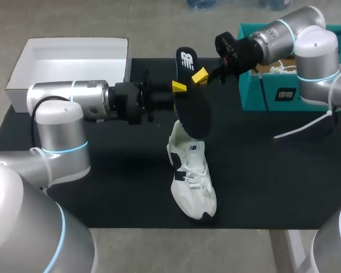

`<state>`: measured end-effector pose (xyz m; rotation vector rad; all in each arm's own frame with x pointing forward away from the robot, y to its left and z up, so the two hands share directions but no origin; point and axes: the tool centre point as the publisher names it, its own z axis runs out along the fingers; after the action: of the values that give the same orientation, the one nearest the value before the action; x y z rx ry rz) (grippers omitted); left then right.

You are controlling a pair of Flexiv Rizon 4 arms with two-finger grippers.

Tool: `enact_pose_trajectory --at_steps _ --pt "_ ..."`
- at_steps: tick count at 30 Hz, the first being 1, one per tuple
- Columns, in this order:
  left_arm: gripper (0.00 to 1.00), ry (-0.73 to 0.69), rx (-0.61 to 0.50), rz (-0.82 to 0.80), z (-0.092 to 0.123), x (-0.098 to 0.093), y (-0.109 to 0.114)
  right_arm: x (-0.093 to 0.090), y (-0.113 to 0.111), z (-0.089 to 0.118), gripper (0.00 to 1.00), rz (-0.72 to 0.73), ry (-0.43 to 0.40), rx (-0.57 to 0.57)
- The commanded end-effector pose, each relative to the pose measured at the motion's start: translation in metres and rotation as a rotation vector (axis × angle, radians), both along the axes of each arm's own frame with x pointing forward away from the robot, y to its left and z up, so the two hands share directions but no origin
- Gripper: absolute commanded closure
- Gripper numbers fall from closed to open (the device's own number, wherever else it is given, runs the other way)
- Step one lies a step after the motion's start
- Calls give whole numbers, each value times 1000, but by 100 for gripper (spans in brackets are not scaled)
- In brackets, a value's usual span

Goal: Take the shoe out of the shoebox, open the shoe tongue, remove and reinsert the insole, then place the shoe into the shoebox

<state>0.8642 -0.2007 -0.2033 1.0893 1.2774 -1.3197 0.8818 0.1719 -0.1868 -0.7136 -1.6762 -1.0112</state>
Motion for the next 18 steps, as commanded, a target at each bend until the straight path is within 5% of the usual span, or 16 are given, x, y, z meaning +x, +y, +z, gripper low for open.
enact_pose_trajectory --at_steps 1,18 --pt "100 -5 -1 5 -1 -2 -1 0 1 -4 100 -5 5 6" --pt "100 -15 -5 -18 1 -1 0 -2 5 -7 100 -23 5 26"
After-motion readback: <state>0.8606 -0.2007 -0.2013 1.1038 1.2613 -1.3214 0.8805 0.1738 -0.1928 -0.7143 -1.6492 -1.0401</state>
